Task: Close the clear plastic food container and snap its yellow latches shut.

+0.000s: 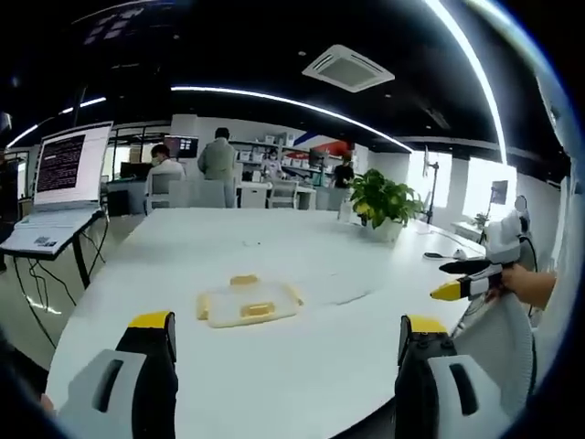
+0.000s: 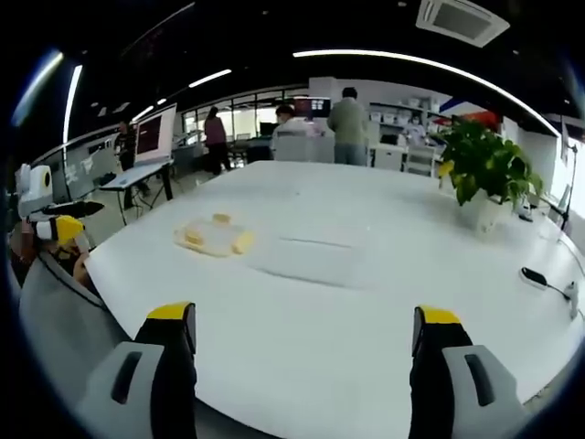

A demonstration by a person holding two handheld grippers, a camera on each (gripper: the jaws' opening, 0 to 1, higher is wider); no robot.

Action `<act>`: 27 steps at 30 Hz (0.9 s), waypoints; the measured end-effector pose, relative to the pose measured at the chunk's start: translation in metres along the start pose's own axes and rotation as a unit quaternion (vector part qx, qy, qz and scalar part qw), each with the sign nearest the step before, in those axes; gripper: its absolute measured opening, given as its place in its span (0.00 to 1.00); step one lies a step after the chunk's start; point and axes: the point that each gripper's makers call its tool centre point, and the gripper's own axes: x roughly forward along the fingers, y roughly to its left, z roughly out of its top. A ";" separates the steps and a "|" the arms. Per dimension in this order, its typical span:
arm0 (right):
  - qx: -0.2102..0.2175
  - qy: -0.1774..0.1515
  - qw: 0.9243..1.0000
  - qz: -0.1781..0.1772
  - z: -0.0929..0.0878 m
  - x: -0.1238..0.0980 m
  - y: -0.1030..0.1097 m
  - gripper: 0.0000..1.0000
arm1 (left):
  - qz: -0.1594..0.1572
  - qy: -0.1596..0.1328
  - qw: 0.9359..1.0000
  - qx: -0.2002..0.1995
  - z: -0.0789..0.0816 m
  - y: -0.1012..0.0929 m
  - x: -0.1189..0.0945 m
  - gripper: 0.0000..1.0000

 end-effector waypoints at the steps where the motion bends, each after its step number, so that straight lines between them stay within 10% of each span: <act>1: -0.008 0.003 1.000 -0.002 0.001 0.001 -0.002 0.96 | 0.002 0.005 1.000 0.023 0.001 0.004 0.003 0.99; 16: -0.149 -0.006 0.989 0.020 0.052 0.044 -0.002 0.91 | 0.037 0.036 0.993 0.111 0.005 0.072 0.047 0.97; 27: -0.306 -0.005 0.951 0.050 0.082 0.091 0.028 0.88 | 0.042 0.066 0.976 0.204 0.008 0.109 0.077 0.96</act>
